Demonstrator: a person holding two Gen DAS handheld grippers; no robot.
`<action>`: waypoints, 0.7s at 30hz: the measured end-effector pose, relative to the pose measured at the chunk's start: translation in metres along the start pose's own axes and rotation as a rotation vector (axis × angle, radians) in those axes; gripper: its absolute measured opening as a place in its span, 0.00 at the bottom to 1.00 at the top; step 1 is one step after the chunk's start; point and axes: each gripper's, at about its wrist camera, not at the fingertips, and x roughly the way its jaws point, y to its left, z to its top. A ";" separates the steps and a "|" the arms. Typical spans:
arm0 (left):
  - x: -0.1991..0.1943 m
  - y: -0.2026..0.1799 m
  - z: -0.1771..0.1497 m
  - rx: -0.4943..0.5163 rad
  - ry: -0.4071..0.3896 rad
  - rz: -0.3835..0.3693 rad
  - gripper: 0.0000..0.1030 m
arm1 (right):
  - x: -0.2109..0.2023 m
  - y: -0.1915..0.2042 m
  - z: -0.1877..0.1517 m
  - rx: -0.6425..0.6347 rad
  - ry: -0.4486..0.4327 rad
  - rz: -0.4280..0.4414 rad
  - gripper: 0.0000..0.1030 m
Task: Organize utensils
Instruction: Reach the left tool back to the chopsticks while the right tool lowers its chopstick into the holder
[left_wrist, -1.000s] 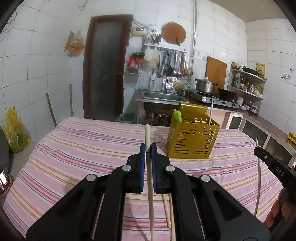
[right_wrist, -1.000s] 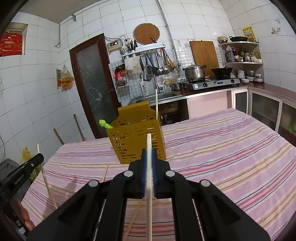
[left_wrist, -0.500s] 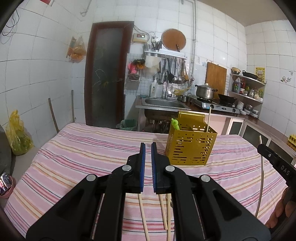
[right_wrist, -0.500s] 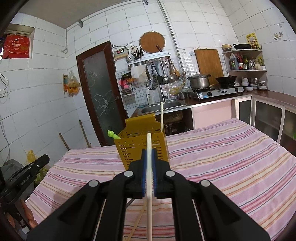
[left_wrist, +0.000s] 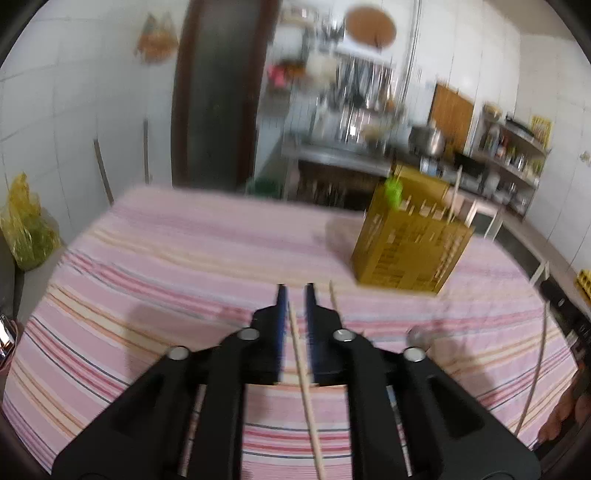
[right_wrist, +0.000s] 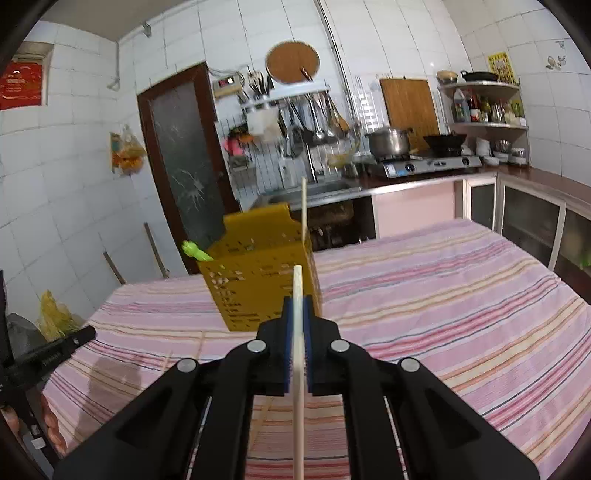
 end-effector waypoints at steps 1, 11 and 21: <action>0.009 0.002 -0.001 -0.003 0.031 0.004 0.28 | 0.006 0.000 -0.001 -0.005 0.017 -0.007 0.06; 0.102 0.004 -0.023 -0.003 0.281 0.071 0.42 | 0.045 -0.003 -0.009 -0.058 0.109 -0.068 0.06; 0.136 -0.003 -0.016 0.008 0.328 0.088 0.17 | 0.068 -0.005 -0.011 -0.047 0.162 -0.081 0.06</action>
